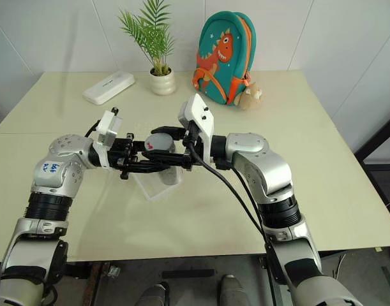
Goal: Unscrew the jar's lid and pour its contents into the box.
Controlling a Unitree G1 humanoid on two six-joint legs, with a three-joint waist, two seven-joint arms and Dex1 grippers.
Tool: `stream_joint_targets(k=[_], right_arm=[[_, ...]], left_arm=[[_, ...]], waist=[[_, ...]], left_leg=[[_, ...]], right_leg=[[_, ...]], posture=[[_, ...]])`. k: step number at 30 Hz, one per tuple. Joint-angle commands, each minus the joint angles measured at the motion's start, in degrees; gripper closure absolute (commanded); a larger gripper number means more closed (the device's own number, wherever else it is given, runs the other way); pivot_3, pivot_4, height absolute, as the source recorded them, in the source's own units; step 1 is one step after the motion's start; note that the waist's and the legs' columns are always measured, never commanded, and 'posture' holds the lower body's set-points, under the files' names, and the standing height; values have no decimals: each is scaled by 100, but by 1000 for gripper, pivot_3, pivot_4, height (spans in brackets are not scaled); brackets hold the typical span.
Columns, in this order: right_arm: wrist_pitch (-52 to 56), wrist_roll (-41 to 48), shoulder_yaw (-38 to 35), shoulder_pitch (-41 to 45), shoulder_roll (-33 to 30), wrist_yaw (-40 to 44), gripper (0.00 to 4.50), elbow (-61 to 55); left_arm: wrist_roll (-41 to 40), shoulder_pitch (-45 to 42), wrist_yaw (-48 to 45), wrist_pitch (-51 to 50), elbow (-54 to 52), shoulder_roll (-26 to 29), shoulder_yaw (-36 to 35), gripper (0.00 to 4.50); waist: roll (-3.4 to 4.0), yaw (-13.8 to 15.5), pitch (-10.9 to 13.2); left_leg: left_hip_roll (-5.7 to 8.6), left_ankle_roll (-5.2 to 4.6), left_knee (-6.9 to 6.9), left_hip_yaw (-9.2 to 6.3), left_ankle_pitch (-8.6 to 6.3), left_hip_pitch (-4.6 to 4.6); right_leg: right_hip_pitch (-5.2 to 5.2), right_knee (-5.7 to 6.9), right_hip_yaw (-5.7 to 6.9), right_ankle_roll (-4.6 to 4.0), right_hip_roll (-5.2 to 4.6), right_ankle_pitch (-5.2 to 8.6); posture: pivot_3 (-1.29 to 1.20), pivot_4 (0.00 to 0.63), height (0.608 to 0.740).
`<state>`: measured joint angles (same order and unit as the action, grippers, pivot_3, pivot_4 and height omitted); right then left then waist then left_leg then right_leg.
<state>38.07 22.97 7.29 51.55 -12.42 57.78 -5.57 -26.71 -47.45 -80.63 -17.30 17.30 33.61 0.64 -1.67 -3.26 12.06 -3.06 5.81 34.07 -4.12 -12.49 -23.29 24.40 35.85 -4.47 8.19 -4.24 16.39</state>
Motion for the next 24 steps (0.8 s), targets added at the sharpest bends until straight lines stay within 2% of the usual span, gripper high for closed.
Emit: stream_joint_targets(k=[1,4,5,6,7,11,24], right_arm=[[-212,845,481,405,525,825,1889,-534],[-210,694,537,414,506,753,1889,-479],[-150,626,527,436,516,618,1539,-435],[-146,527,525,458,522,485,1539,-387],[-129,391,559,476,496,359,1145,-357],[-226,-18,649,431,421,49,352,-316],[96,-45,395,223,134,-591,352,-766]], left_arm=[[363,-254,249,122,321,-118,183,2557],[357,-271,261,154,288,-109,185,2557],[343,-266,287,137,228,-102,173,2557],[336,-260,309,123,173,-91,164,2557],[341,-239,323,118,107,-68,159,2557],[282,-119,374,-51,-302,39,103,2557],[148,251,625,-545,-1188,363,-115,2557]], waist=[[0,2,0],[1,-3,1],[2,-2,1],[2,-5,1],[3,-9,2],[5,-7,3],[7,-5,4]], left_leg=[[0,0,0,0,0,0],[0,0,1,0,0,0],[0,0,1,0,0,0],[0,0,1,0,0,0],[0,0,1,0,0,0],[0,1,1,0,1,1],[0,2,2,0,1,0]], right_leg=[[0,1,0,0,0,0],[1,2,-1,0,0,0],[1,2,-2,0,1,0],[1,2,-2,0,1,0],[2,3,-3,0,1,0],[4,7,-5,0,2,0],[4,8,-8,1,2,1]], posture=[[0,150,740],[0,150,740],[0,150,740],[0,150,740],[0,150,740],[0,150,740],[0,150,740]])
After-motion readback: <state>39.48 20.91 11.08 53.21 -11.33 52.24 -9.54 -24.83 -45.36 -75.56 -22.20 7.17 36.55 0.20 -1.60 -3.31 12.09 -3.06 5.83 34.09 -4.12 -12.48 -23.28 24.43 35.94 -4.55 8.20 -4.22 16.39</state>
